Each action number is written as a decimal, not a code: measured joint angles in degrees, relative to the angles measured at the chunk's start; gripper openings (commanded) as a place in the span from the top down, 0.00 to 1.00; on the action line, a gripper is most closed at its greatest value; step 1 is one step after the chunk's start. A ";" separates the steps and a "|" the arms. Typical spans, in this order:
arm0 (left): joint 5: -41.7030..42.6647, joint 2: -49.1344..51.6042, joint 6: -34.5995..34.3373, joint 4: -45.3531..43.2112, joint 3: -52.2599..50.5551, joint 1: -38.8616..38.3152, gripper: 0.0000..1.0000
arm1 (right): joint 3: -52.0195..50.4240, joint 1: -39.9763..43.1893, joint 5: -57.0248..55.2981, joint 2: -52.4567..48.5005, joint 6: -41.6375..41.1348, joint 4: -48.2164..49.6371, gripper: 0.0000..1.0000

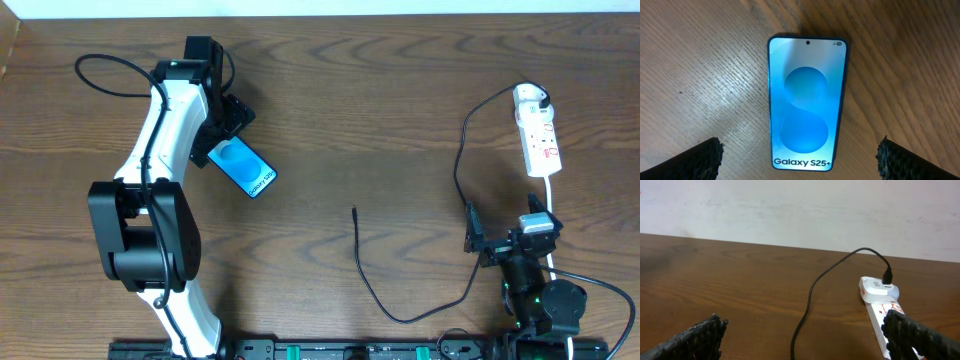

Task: Plug charger to phone and switch on socket
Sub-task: 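Lower the left gripper and close it on the phone's sides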

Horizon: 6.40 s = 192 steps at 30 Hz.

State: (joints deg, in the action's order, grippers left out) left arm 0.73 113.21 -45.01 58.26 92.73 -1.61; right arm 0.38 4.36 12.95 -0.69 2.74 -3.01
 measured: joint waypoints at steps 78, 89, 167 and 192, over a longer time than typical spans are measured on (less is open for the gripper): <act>2.97 8.74 -2.84 -2.10 -3.89 -2.19 0.01 | 0.00 0.00 0.00 0.00 0.00 0.00 0.01; 2.78 8.74 -2.84 -4.02 -4.11 -2.14 0.01 | 0.00 0.00 0.00 0.00 0.00 0.00 0.01; 5.51 7.41 -1.38 -10.60 -8.87 0.81 0.13 | 0.00 0.00 0.00 0.00 0.00 0.00 0.01; 5.51 7.28 -1.25 -10.78 -9.07 0.81 0.14 | 0.00 0.00 0.00 0.00 0.00 0.00 0.01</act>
State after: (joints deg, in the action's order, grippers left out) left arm 6.24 120.49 -46.26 47.48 83.66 -0.80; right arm 0.38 4.36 12.95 -0.69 2.74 -3.01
